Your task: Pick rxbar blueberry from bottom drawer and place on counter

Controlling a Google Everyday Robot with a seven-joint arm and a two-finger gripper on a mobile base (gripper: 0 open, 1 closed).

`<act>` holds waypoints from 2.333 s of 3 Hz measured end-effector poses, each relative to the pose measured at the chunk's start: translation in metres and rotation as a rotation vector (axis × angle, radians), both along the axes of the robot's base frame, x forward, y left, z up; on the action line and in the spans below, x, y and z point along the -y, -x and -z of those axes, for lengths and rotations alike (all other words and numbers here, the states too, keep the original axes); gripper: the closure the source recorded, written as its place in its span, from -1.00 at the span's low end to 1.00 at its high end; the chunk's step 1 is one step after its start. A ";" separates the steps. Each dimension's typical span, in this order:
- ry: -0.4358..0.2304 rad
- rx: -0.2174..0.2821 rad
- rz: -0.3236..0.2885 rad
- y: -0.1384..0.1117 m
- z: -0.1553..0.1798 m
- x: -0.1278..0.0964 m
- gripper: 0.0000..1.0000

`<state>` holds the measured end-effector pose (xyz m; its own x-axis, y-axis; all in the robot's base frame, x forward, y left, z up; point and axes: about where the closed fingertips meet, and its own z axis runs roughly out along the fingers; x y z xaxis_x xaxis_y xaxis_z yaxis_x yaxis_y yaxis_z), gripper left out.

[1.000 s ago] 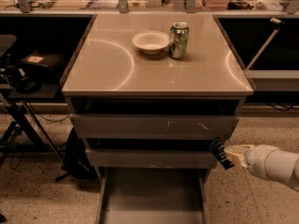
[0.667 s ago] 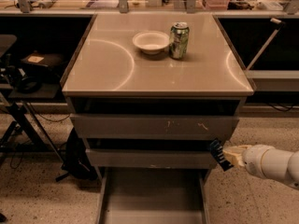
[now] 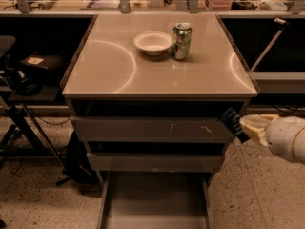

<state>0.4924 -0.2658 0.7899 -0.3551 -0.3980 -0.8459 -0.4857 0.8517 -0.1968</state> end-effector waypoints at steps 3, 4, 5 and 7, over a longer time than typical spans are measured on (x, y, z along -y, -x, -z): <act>0.152 0.389 0.094 0.001 -0.238 0.003 1.00; 0.234 0.395 0.167 -0.023 -0.230 0.018 1.00; 0.252 0.344 0.192 -0.044 -0.191 0.029 1.00; 0.143 0.236 0.109 -0.099 -0.136 -0.033 1.00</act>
Offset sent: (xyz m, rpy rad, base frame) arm 0.0585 0.0984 0.2804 0.0074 -0.4228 0.0970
